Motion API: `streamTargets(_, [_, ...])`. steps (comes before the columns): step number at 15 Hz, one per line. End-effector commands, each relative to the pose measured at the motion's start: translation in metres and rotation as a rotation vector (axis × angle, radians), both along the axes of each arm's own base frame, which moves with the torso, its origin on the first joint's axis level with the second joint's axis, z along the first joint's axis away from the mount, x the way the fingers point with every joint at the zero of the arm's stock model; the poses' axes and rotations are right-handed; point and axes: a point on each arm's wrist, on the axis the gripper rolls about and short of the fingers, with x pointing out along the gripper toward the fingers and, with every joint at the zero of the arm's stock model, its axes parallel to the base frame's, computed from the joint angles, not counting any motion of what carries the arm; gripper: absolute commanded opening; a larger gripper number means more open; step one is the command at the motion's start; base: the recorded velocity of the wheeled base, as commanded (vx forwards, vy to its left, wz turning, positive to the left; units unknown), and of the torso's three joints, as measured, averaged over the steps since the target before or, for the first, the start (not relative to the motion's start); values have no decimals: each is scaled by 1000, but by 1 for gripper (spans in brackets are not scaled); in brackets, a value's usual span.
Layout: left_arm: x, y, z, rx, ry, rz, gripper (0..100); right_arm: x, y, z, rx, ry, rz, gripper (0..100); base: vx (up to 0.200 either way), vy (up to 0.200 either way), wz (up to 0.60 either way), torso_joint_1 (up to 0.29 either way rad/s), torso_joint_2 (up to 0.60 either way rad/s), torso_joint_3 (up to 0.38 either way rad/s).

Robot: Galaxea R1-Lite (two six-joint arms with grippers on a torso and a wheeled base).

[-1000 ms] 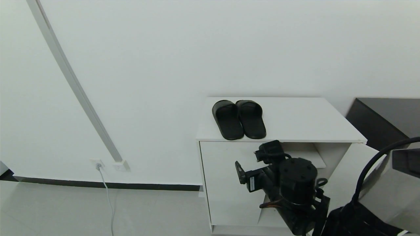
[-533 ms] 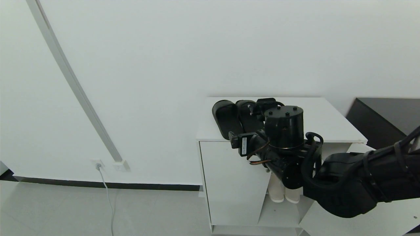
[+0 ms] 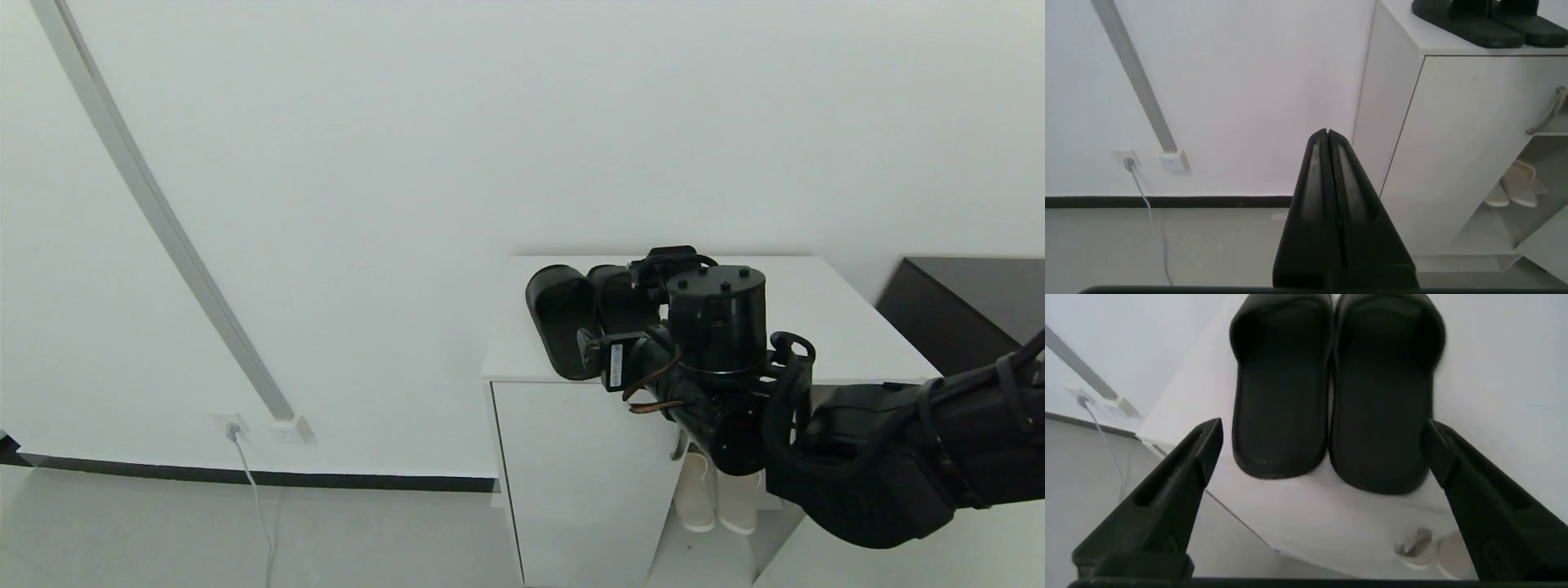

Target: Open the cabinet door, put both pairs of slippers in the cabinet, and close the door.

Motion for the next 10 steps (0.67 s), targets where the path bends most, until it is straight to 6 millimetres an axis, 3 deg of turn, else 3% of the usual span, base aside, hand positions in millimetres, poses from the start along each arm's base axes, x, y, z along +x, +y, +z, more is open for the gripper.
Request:
streamTargets(1, [0, 0, 0, 0, 2, 1, 0, 0, 1, -12, -16, 10, 2, 100, 200, 0, 0, 12, -2, -7])
streamTargets(4, [0, 0, 0, 0, 0, 1, 0, 8, 8, -31, -17, 11, 7, 100, 200, 0, 0, 1, 1, 4])
streamTargets(6, [0, 0, 0, -3, 2, 3, 0, 17, 14, -45, -30, 25, 8, 100, 0, 0, 0, 0, 0, 0])
streamTargets(10, [0, 0, 0, -5, 0, 3, 0, 45, 21, -47, -9, 5, 18, 100, 0, 0, 0, 0, 0, 0])
